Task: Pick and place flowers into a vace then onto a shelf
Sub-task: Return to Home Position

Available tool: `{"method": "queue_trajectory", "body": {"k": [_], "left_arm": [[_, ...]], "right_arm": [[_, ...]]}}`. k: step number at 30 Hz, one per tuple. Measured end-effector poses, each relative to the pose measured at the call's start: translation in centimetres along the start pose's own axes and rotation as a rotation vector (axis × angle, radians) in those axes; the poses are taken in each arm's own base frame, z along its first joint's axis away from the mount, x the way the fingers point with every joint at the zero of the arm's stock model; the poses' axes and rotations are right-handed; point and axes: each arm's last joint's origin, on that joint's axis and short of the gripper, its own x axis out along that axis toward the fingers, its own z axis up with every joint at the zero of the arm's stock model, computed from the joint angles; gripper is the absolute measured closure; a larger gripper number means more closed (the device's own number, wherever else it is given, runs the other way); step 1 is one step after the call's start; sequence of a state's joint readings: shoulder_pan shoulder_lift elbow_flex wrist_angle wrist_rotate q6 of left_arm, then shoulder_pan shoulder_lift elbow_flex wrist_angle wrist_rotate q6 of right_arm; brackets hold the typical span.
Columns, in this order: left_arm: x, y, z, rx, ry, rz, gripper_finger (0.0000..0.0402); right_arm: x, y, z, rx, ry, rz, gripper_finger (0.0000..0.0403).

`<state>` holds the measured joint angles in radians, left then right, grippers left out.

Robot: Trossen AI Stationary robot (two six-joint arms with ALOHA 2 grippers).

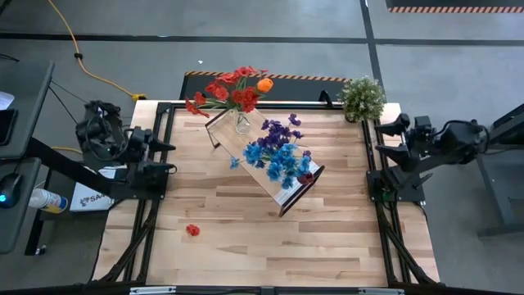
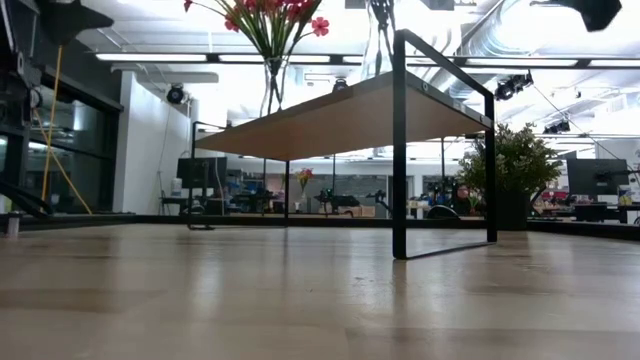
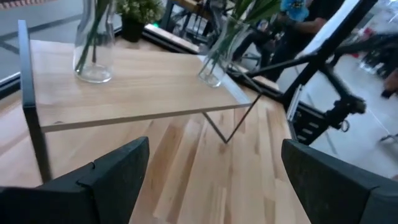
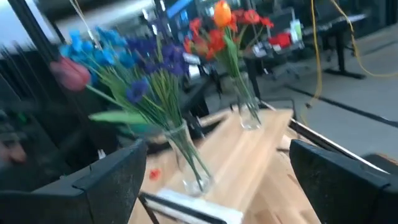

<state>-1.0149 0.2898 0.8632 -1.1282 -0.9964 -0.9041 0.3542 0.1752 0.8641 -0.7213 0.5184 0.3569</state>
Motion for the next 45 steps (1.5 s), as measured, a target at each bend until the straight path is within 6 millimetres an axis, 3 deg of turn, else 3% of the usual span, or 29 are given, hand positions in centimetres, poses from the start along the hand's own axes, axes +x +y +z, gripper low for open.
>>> {"method": "queue_trajectory", "body": {"k": [6,20,31,45], "left_arm": [[0.3,0.3,-0.9,-0.005,-0.027,-0.060,0.0004],[2.2,-0.8,-3.9,0.061,-0.180,-0.234,0.0004],[3.9,-1.8,-6.7,0.088,-0.238,-0.314,0.0004],[4.7,-2.3,-7.9,0.118,-0.355,-0.329,0.0004]], "right_arm": [[0.3,-1.0,-3.2,0.067,-0.147,0.068,0.0022],[4.2,-0.4,-8.1,0.134,-0.127,0.093,0.0022],[4.6,-0.1,-8.5,0.134,-0.147,0.148,0.0022],[5.2,0.2,-8.7,0.137,-0.108,0.157,0.0022]]}}
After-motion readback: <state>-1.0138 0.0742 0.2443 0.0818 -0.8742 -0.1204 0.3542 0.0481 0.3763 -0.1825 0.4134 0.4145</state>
